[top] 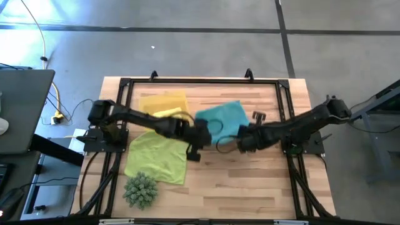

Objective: Roll microfiber towels into tight, uniform cylinder then place into a basket
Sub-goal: Roll the blue microfiber towel

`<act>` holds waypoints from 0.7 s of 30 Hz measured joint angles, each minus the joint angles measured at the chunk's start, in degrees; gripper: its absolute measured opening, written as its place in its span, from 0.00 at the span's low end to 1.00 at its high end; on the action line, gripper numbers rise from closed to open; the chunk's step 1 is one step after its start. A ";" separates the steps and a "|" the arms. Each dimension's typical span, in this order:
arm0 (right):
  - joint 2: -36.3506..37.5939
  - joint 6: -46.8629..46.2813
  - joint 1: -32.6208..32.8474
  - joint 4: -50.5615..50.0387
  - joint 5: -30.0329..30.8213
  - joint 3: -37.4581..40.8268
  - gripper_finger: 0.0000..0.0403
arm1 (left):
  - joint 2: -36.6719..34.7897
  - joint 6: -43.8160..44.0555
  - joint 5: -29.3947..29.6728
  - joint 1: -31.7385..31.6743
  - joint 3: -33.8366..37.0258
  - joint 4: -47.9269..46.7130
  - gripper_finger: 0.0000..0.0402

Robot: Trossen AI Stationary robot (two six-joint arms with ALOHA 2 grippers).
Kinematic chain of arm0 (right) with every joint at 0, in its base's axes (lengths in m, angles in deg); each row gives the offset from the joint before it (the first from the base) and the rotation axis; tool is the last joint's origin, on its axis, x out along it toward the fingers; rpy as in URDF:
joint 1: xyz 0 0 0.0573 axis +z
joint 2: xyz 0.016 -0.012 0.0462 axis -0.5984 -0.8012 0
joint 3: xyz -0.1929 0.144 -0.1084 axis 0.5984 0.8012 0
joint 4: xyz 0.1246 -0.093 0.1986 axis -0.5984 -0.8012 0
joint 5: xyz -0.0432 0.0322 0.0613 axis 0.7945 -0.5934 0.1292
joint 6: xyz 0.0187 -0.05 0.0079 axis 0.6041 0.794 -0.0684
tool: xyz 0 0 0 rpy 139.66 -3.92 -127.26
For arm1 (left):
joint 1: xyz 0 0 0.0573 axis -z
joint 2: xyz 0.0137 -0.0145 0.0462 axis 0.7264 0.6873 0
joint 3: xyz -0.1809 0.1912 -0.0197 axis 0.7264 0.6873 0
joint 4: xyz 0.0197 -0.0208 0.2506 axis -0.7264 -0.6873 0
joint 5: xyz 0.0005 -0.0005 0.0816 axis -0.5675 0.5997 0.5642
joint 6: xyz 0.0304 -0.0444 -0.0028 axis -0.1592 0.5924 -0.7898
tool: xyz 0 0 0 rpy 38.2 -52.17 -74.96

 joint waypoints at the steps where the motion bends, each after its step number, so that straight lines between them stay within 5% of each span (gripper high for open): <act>1: 0.00 -1.04 1.66 0.69 -2.50 0.24 0.00 | 0.32 0.91 -0.10 1.35 -0.02 0.00 0.00; 6: 0.00 -2.58 7.53 7.15 -12.51 1.67 0.00 | 1.25 4.33 -0.69 6.46 -0.02 0.01 0.00; 21: 0.00 -10.04 14.38 20.73 -22.31 2.60 0.00 | 4.35 16.44 -1.48 14.34 -0.09 0.08 0.00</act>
